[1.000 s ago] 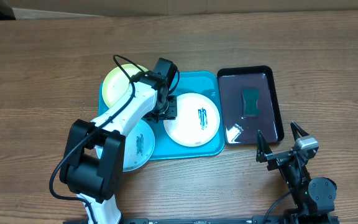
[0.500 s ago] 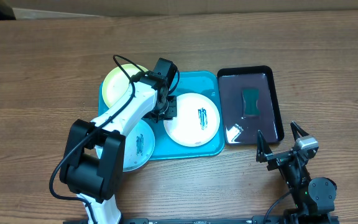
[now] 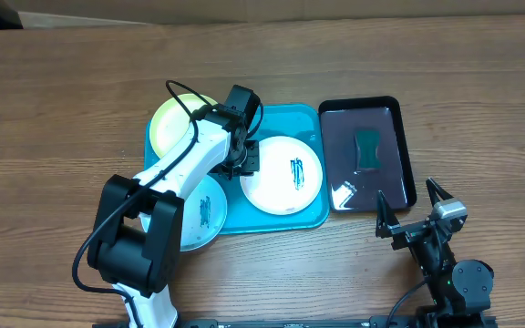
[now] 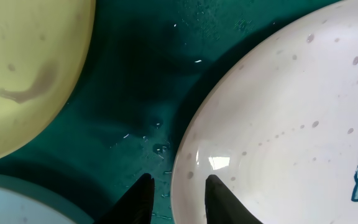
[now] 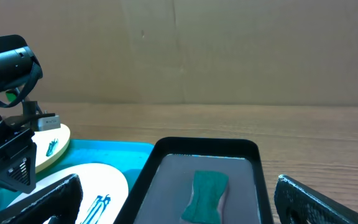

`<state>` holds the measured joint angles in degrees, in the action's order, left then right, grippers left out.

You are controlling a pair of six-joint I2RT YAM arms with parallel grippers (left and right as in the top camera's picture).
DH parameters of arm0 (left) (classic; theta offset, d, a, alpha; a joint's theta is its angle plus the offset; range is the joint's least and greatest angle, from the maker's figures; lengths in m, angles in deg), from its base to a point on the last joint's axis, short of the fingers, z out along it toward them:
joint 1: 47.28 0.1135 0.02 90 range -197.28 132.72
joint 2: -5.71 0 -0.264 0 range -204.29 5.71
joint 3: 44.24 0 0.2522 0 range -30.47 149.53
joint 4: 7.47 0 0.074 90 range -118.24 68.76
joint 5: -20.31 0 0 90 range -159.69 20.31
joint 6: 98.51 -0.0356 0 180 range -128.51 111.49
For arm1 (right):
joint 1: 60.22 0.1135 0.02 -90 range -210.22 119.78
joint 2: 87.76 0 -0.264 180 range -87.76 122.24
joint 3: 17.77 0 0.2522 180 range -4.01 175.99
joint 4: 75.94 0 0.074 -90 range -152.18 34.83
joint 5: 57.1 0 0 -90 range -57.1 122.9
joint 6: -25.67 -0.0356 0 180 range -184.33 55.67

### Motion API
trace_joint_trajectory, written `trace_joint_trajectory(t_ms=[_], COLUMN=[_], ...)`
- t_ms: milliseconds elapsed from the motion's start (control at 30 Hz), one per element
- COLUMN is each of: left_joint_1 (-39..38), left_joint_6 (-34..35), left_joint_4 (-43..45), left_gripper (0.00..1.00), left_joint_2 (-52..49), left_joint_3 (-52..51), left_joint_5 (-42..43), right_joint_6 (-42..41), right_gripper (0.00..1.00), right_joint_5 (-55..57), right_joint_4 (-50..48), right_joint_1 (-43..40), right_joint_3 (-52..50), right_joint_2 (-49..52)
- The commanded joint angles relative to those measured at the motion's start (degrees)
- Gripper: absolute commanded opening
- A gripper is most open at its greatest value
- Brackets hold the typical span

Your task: Clean dirty plates on tray and stack at the side

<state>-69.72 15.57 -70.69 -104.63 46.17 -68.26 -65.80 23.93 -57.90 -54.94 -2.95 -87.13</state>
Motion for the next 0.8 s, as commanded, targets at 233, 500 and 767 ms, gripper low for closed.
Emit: trace_joint_trajectory(t_ms=[233, 500, 767], left_joint_1=[-0.1, -0.1, -0.1], left_joint_6=[0.4, 0.4, 0.4], left_joint_4=[1.2, 2.4, 3.7], left_gripper=[0.26, 0.22, 0.2], left_joint_2=[-0.9, -0.9, -0.9], left_joint_3=[-0.3, -1.3, -2.4], left_joint_5=[-0.6, -0.5, -0.6], right_joint_6=[0.0, 0.0, 0.0], right_gripper=[1.0, 1.0, 1.0], right_joint_5=[0.3, 0.3, 0.3], right_joint_4=[-0.3, -0.3, -0.3], right_joint_1=[-0.3, -0.3, -0.3], right_joint_3=[-0.6, -0.6, -0.6], right_joint_2=[-0.5, -0.5, -0.5])
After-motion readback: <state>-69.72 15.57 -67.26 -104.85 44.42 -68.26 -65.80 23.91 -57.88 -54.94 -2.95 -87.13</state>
